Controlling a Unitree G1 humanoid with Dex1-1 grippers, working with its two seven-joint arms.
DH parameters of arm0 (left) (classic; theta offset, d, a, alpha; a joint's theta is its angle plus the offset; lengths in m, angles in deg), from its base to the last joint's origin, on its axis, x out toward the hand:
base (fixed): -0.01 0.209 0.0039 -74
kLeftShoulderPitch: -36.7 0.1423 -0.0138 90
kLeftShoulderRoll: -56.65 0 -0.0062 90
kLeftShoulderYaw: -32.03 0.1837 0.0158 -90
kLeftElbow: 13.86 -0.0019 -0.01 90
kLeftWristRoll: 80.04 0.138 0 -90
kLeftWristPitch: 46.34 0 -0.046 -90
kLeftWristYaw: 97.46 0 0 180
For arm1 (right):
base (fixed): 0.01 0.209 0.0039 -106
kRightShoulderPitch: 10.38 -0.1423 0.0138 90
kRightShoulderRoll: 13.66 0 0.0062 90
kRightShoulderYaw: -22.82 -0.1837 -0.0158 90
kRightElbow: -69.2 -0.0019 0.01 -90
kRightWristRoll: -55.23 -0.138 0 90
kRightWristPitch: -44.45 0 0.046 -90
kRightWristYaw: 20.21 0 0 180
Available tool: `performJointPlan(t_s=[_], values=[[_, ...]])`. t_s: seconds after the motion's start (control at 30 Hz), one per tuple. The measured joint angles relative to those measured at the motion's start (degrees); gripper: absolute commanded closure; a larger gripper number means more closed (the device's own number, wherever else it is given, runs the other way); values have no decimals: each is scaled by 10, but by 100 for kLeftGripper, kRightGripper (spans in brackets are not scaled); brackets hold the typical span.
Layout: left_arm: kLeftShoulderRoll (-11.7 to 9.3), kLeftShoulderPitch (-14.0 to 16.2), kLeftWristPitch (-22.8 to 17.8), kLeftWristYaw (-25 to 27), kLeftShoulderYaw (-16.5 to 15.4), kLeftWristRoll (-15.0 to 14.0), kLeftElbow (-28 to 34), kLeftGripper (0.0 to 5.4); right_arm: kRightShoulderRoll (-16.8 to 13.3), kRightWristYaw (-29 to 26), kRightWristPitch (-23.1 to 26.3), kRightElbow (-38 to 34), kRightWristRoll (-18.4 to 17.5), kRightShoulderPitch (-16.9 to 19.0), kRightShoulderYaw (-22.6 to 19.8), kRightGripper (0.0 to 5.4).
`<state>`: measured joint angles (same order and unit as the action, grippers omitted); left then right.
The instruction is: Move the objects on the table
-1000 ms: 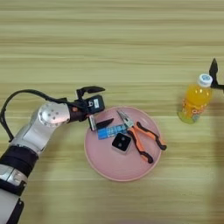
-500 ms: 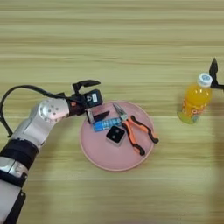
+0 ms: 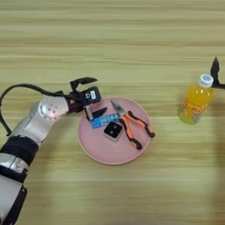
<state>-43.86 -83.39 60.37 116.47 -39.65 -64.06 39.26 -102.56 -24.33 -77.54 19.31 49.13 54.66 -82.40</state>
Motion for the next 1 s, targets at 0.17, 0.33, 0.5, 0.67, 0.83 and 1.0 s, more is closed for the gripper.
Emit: performJointPlan(t_s=[0.17,0.33,0.5,0.67,0.83,1.0], values=[[0,-2,2,-9,0,0,-5,0,0,0,0,-5,0,1,0,1],[0,1,1,-11,-3,-4,25,0,0,0,2,-10,0,2,0,1],[0,14,-2,3,-27,-39,90,0,0,0,2,-11,0,2,0,1],[12,25,-27,13,-55,-89,138,0,0,0,3,-11,0,2,0,1],[17,29,-50,12,-69,-101,168,0,0,0,3,-11,0,2,0,1],[28,37,-63,-7,-94,-120,212,0,0,0,3,-11,0,2,-1,1]])
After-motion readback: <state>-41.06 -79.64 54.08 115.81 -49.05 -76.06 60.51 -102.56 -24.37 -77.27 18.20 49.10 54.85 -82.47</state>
